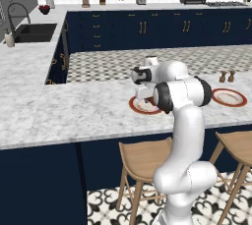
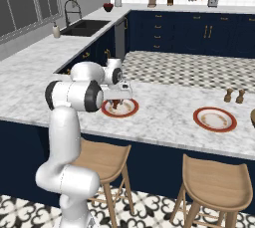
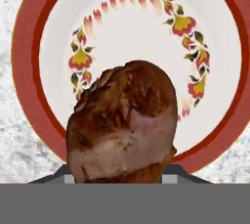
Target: Pick the chicken drumstick and cucumber from their plates and place them in the bowl. Then put the bowl in the fridge.
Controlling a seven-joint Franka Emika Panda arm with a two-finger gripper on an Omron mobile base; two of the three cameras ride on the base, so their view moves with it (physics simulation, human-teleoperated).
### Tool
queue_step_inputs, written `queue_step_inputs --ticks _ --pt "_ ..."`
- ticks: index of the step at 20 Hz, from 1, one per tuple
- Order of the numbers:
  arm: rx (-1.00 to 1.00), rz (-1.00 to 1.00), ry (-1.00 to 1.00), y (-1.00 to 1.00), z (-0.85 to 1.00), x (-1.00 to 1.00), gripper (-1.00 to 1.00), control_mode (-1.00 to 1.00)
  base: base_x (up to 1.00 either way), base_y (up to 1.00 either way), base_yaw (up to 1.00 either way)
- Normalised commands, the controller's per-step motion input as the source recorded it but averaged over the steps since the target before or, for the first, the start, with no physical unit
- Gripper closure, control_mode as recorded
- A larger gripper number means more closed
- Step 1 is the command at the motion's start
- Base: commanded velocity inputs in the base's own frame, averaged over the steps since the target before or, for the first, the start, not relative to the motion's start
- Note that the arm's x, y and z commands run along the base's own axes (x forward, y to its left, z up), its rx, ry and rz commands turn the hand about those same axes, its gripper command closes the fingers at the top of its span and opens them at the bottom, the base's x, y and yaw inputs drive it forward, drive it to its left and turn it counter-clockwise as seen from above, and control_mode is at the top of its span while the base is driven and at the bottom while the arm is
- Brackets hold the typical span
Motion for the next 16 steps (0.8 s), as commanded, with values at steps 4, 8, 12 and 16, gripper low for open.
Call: queue_step_inputs --ticks 4,8,12,16 --pt "0.0 0.0 -0.13 0.06 0.92 -1.0 1.0 -1.0 0.0 0.0 0.0" --pt "0.0 0.0 -0.09 0.13 0.74 -1.0 1.0 -1.0 0.0 0.0 0.0" --pt "-0.02 0.0 -0.12 0.11 0.65 -1.0 1.0 -1.0 0.0 0.0 0.0" --pt "-0.01 0.0 -0.07 0.01 0.65 -1.0 1.0 -1.0 0.0 0.0 0.0"
